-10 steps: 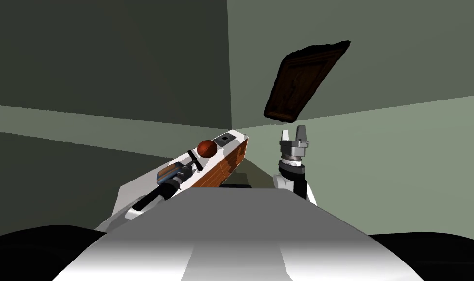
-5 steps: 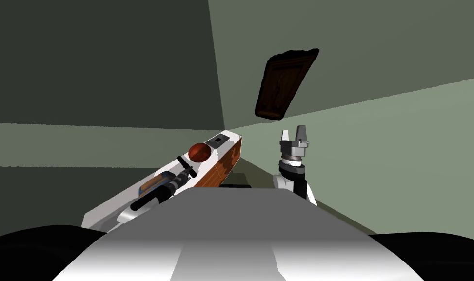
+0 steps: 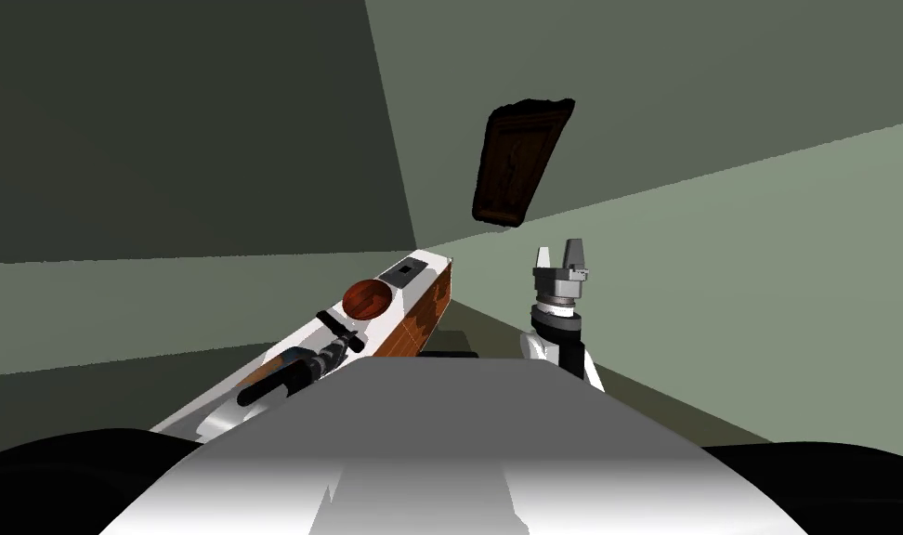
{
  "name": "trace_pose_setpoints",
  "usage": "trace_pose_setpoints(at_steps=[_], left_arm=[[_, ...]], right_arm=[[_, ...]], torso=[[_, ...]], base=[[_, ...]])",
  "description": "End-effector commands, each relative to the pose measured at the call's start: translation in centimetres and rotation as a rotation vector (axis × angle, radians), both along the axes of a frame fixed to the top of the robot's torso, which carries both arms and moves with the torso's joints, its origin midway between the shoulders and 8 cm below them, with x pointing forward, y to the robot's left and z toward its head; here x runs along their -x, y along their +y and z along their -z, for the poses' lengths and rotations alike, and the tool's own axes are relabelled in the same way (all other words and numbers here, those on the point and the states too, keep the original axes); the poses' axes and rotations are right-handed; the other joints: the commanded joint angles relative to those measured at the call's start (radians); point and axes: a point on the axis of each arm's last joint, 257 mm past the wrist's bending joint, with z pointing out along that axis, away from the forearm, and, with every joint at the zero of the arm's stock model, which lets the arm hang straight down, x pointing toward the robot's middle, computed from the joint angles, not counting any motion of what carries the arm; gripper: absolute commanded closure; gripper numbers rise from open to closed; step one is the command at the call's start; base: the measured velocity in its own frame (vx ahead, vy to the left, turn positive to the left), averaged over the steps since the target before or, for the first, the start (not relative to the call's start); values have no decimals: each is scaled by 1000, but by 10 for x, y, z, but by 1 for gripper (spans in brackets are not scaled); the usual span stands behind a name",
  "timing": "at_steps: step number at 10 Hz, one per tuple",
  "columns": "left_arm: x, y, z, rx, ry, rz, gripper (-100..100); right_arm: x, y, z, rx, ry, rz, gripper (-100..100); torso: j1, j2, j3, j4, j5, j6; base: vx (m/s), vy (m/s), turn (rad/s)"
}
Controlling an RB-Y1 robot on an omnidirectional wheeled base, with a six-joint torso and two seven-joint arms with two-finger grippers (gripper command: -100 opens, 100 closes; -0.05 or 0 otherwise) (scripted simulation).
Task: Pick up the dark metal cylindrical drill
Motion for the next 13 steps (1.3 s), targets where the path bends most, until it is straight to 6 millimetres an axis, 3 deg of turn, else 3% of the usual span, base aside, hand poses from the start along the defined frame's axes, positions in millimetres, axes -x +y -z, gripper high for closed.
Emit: trace_pose_setpoints(at_steps=[1,5,6,11,13], left_arm=[[23,24,14,-42,94,-16,-100],[80,82,33,-154,307,-53,-100],[81,82,33,-155,310,-54,-100],[135,133,36,-258,489,-91,-100],[135,132,37,-258,489,-91,-100]], right_arm=[[0,0,0,0,0,0,0],[0,0,0,0,0,0,0],[0,0,0,0,0,0,0],[0,0,0,0,0,0,0],[0,0,0,0,0,0,0]], torso=[[0,0,0,0,0,0],[3,-2,-1,0,1,0],[4,-2,-1,0,1,0],[2,-1,-1,0,1,-1],[2,0,0,0,1,-1]], base=[[39,32,-420],[41,63,-329],[26,51,-68],[22,52,-202],[5,46,-85]])
